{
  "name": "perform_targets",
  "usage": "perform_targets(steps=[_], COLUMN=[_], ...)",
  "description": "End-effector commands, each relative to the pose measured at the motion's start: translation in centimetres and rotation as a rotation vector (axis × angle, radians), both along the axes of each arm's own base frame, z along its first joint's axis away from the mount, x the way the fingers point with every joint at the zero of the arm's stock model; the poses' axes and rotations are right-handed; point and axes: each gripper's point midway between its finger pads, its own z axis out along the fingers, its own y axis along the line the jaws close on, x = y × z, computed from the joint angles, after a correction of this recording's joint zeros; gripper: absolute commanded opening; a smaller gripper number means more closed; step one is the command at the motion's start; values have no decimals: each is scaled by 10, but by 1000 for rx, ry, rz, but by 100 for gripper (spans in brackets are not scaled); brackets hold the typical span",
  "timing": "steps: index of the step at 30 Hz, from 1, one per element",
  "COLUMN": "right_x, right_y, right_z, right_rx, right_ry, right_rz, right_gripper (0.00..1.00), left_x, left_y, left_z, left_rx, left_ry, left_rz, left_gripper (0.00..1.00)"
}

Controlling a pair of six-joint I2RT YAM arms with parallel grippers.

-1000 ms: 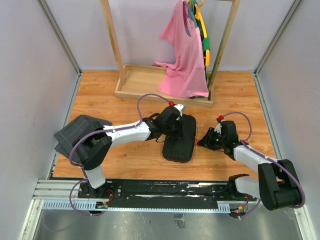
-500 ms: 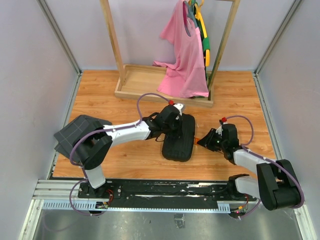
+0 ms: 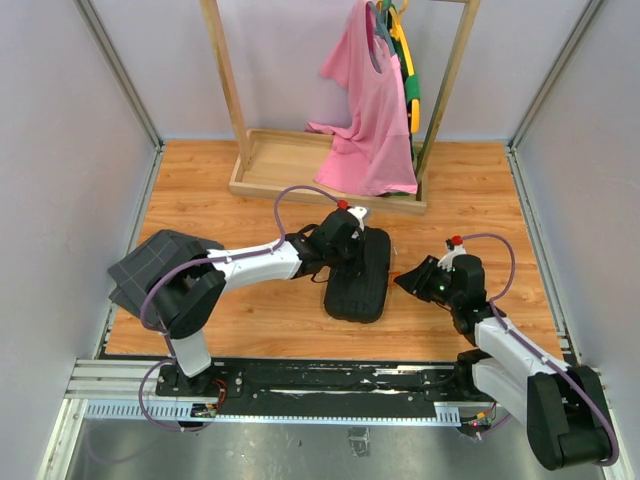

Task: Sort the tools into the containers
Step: Close the storage box at the center of the board.

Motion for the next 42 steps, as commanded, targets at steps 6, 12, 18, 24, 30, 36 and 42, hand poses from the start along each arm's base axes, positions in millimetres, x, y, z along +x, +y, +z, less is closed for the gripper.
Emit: perform_targets(steps=[6, 12, 18, 24, 30, 36, 42], right_x=[-1, 7, 15, 19, 19, 18, 16], right_y=[8, 12, 10, 8, 5, -2, -13], right_z=[-9, -4, 0, 1, -5, -9, 5], right_rx=[23, 50, 37, 19, -2, -55, -126], right_ry=[51, 28, 9, 13, 31, 38, -4], right_rz=[32, 38, 20, 11, 2, -14, -28], right_gripper=[26, 26, 26, 28, 26, 18, 12], left_x=[-26, -27, -29, -29, -30, -30, -30], left_y=[32, 31, 31, 31, 31, 30, 29], left_z=[-69, -69, -70, -71, -71, -71, -72], left_rx=[206, 200, 199, 198, 198, 196, 197], left_ry=[130, 135, 137, 139, 140, 140, 143], left_rz=[-17, -16, -19, -21, -20, -23, -25], left_gripper=[14, 14, 14, 14, 14, 14, 14])
